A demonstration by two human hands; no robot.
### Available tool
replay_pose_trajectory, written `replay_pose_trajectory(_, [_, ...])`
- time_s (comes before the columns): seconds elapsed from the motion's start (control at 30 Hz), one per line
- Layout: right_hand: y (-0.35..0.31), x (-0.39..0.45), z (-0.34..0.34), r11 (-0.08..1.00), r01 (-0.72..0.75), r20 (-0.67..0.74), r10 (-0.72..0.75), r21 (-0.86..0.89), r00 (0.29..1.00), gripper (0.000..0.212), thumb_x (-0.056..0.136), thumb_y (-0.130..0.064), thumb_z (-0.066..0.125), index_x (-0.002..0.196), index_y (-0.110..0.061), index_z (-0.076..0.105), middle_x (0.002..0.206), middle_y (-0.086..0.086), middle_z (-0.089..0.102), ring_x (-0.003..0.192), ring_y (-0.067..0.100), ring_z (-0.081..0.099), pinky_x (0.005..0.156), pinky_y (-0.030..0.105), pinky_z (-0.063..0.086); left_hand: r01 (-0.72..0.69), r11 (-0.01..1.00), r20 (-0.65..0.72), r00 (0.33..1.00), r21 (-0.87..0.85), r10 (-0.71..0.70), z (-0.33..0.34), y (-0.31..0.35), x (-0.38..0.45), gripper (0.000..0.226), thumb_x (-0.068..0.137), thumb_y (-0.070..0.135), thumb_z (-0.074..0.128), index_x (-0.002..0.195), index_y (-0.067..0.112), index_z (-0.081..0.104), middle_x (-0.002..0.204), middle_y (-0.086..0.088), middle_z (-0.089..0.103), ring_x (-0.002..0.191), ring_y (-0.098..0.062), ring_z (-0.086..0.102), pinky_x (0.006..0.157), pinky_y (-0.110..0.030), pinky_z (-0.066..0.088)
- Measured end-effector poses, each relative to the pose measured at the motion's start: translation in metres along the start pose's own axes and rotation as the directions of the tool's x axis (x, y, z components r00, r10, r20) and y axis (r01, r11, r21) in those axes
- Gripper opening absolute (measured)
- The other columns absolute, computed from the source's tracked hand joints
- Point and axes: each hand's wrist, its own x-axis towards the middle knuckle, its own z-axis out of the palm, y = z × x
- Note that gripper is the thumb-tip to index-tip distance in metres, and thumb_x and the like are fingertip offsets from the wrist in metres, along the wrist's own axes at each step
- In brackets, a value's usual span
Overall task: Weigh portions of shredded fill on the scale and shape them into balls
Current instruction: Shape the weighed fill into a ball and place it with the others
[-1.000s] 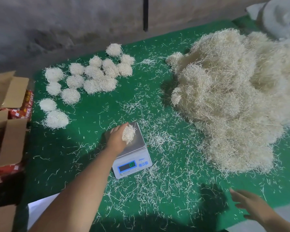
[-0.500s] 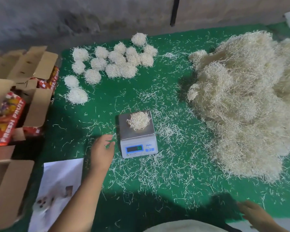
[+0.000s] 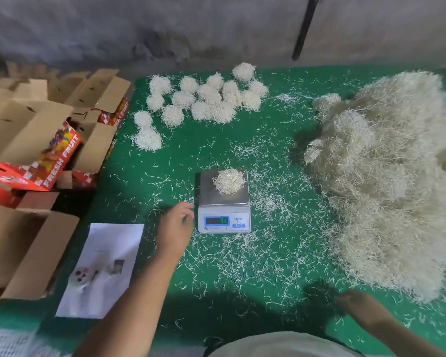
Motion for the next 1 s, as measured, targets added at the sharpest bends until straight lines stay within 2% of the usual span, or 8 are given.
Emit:
replay_pose_trajectory(0.03, [0.04, 0.004, 0.005, 0.954, -0.247, 0.103, 0.232, 0.172, 0.967, 0.019, 0.105, -0.034, 0.064, 0.101, -0.018, 0.075, 0.091, -0.003, 0.078, 0.087, 0.012, 0.073, 0.086, 0.032, 0.055, -0.008, 1.0, 0.002, 1.0, 0.01, 0.008, 0.0, 0.001, -0.001, 0.027, 0.097, 0.001, 0.064, 0.117, 0.017, 0.073, 0.107, 0.008, 0.077, 0.095, -0.008, 0.071, 0.09, -0.033, 0.057])
replay_pose_trajectory(0.13, [0.059, -0.008, 0.005, 0.971, -0.227, 0.068, 0.222, 0.077, 0.973, 0.016, 0.104, -0.036, 0.066, 0.105, -0.022, 0.073, 0.102, -0.002, 0.077, 0.094, 0.014, 0.072, 0.09, 0.034, 0.055, -0.01, 1.0, 0.014, 1.0, 0.02, 0.01, 0.002, 0.002, -0.006, 0.028, 0.097, 0.001, 0.064, 0.119, 0.017, 0.072, 0.107, 0.007, 0.077, 0.096, -0.01, 0.071, 0.091, -0.035, 0.057])
replay_pose_trajectory(0.43, [0.125, -0.031, 0.017, 0.898, -0.436, 0.11, 0.428, 0.063, 0.897, 0.016, 0.1, -0.035, 0.073, 0.1, -0.019, 0.079, 0.108, 0.001, 0.079, 0.092, 0.013, 0.072, 0.096, 0.041, 0.059, -0.007, 0.999, 0.091, 0.996, 0.032, 0.004, 0.014, 0.006, -0.023, 0.028, 0.099, 0.007, 0.064, 0.123, 0.02, 0.068, 0.105, 0.01, 0.073, 0.097, -0.008, 0.069, 0.082, -0.028, 0.055])
replay_pose_trajectory(0.53, [0.109, -0.021, 0.003, 0.908, -0.399, 0.006, 0.402, 0.128, 0.916, 0.028, 0.103, -0.035, 0.064, 0.121, -0.017, 0.074, 0.117, 0.003, 0.077, 0.09, 0.013, 0.07, 0.084, 0.032, 0.057, 0.011, 1.0, 0.136, 0.991, 0.013, -0.013, 0.026, 0.007, -0.034, 0.025, 0.1, 0.008, 0.063, 0.122, 0.019, 0.068, 0.108, 0.006, 0.073, 0.099, -0.012, 0.07, 0.084, -0.037, 0.057])
replay_pose_trajectory(0.63, [0.086, -0.004, -0.02, 0.907, -0.342, -0.054, 0.365, 0.247, 0.929, 0.04, 0.102, -0.037, 0.064, 0.137, -0.018, 0.063, 0.121, 0.008, 0.075, 0.085, 0.017, 0.071, 0.073, 0.03, 0.057, 0.006, 1.0, 0.169, 0.986, 0.024, -0.01, 0.04, 0.011, -0.051, 0.02, 0.102, 0.013, 0.063, 0.119, 0.022, 0.068, 0.105, 0.009, 0.071, 0.093, -0.004, 0.067, 0.074, -0.028, 0.05])
replay_pose_trajectory(0.83, [0.073, 0.037, -0.055, 0.942, -0.155, -0.182, 0.216, 0.299, 0.959, 0.056, 0.1, -0.027, 0.067, 0.152, -0.021, 0.049, 0.151, 0.014, 0.055, 0.09, 0.02, 0.073, 0.064, 0.026, 0.058, 0.043, 0.999, 0.219, 0.975, 0.02, -0.046, 0.059, 0.017, -0.094, 0.025, 0.097, 0.003, 0.066, 0.117, 0.017, 0.07, 0.108, 0.001, 0.074, 0.099, -0.02, 0.07, 0.093, -0.044, 0.055])
replay_pose_trajectory(0.9, [0.075, 0.05, -0.059, 0.969, -0.118, -0.118, 0.146, 0.216, 0.982, 0.062, 0.097, -0.029, 0.071, 0.155, -0.025, 0.049, 0.168, 0.012, 0.032, 0.121, 0.031, 0.066, 0.082, 0.023, 0.058, 0.049, 0.999, 0.212, 0.976, 0.018, -0.052, 0.062, 0.02, -0.107, 0.026, 0.096, 0.001, 0.068, 0.116, 0.018, 0.071, 0.106, 0.002, 0.075, 0.096, -0.019, 0.071, 0.089, -0.042, 0.055])
replay_pose_trajectory(1.0, [0.075, 0.065, -0.059, 0.984, -0.088, 0.052, 0.081, 0.153, 0.995, 0.062, 0.096, -0.026, 0.075, 0.154, -0.023, 0.054, 0.177, 0.002, -0.003, 0.151, 0.043, 0.038, 0.116, 0.046, 0.042, 0.062, 0.993, 0.195, 0.977, 0.1, -0.08, 0.061, 0.023, -0.122, 0.024, 0.098, 0.008, 0.069, 0.115, 0.024, 0.072, 0.102, 0.007, 0.074, 0.088, -0.013, 0.071, 0.074, -0.033, 0.053])
